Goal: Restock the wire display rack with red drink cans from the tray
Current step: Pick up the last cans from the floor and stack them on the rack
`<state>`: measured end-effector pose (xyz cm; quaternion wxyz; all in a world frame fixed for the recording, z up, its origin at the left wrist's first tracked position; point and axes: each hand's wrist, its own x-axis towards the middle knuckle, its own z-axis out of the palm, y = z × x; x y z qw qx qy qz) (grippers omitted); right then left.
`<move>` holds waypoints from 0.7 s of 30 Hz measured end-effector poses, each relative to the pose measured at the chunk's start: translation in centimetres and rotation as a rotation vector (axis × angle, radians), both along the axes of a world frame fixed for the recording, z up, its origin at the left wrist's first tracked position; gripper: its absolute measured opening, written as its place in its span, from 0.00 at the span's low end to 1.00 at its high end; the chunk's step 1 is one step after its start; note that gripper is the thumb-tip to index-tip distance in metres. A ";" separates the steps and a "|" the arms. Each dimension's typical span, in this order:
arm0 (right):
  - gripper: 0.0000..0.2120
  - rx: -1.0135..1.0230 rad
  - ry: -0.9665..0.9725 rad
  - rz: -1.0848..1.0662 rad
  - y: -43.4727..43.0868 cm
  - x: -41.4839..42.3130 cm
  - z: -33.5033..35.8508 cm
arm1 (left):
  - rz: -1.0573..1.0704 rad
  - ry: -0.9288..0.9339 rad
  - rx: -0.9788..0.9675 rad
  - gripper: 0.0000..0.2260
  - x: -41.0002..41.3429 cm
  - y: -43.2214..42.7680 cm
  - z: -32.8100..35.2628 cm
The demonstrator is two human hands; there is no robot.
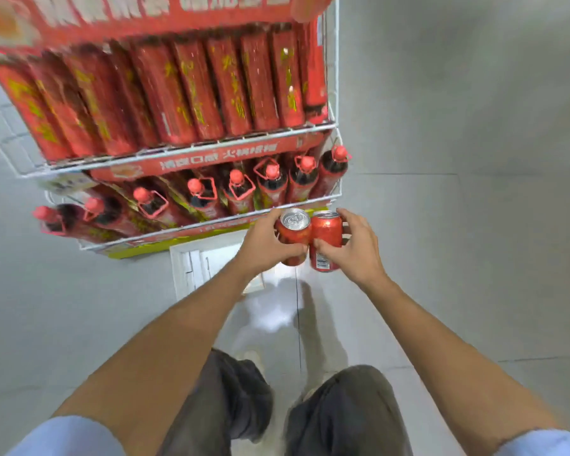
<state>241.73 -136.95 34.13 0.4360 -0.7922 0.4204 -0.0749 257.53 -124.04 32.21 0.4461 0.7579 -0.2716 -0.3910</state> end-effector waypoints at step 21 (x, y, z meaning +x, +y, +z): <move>0.36 -0.131 -0.607 0.336 0.6 12.2 58.6 | 0.257 -0.267 -0.488 0.19 8.3 6.5 61.0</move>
